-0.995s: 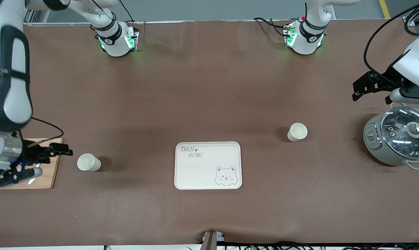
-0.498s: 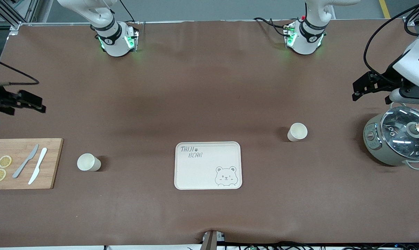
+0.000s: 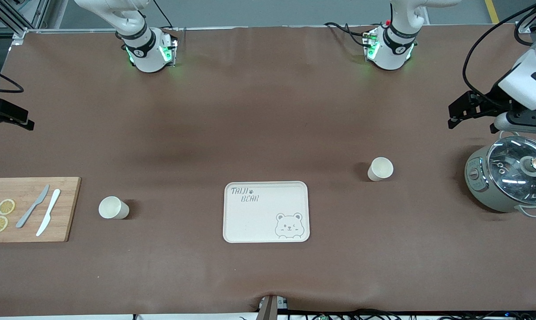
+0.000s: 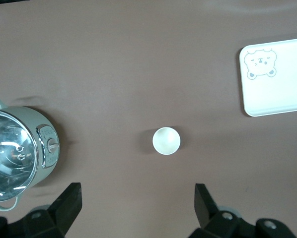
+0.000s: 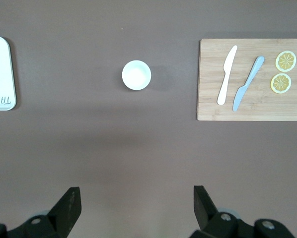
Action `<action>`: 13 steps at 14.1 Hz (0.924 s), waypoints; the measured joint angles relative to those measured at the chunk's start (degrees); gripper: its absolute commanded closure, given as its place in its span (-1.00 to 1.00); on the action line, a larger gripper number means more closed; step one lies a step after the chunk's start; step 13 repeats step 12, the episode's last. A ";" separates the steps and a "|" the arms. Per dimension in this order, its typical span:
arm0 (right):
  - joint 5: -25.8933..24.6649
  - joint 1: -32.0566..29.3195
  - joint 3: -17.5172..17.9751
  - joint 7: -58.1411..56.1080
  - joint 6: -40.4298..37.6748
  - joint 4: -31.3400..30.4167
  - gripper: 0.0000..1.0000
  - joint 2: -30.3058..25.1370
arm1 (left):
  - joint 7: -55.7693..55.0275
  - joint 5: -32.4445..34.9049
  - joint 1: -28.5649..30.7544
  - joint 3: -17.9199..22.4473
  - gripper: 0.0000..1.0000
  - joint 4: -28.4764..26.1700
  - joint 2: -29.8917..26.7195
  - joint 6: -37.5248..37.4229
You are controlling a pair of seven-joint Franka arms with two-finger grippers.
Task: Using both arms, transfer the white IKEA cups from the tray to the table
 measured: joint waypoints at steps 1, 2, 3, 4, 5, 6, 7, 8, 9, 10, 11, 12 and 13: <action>-0.02 0.00 0.02 0.00 0.15 0.03 -1.00 -0.02 | 0.00 0.02 -0.03 -0.10 -1.00 0.00 0.00 -0.01; -0.07 0.00 0.02 0.00 0.30 0.12 -1.00 -0.02 | 0.00 0.05 -0.02 -0.10 -1.00 0.00 0.00 -0.02; -0.10 0.00 0.02 0.01 0.43 0.21 -1.00 -0.03 | 0.00 0.06 0.01 -0.09 -1.00 0.00 0.00 -0.03; -0.11 -0.01 0.01 0.02 0.63 0.24 -1.00 -0.03 | 0.00 0.06 0.04 -0.09 -1.00 0.00 0.00 -0.06; -0.12 -0.02 -0.01 0.02 0.95 0.24 -1.00 -0.03 | 0.00 0.07 0.07 -0.07 -1.00 0.00 0.02 -0.09; -0.13 -0.02 -0.03 0.02 1.09 0.24 -1.00 -0.03 | 0.00 0.07 0.08 -0.06 -1.00 0.00 0.05 -0.13; -0.16 -0.03 -0.05 0.02 1.12 0.24 -1.00 -0.02 | 0.00 0.07 0.07 -0.07 -1.00 0.00 0.08 -0.16; -0.23 -0.03 -0.06 0.02 1.12 0.24 -1.00 -0.01 | 0.00 0.07 0.07 -0.06 -1.00 0.00 0.10 -0.16; -0.32 -0.03 -0.06 0.02 1.12 0.24 -1.00 0.00 | 0.00 0.07 0.07 -0.06 -1.00 0.00 0.11 -0.17; -0.40 -0.03 -0.07 0.02 1.18 0.24 -1.00 0.00 | 0.00 0.07 0.07 -0.06 -1.00 0.00 0.11 -0.17; -0.44 -0.04 -0.09 0.03 1.35 0.30 -1.00 0.01 | 0.00 0.07 0.08 -0.06 -1.00 0.00 0.12 -0.17; -0.46 -0.09 -0.11 0.05 1.53 0.42 -1.00 0.00 | 0.00 0.07 0.09 -0.05 -1.00 0.00 0.13 -0.18; -0.46 -0.09 -0.11 0.05 1.53 0.42 -1.00 0.00 | 0.00 0.07 0.09 -0.05 -1.00 0.00 0.13 -0.18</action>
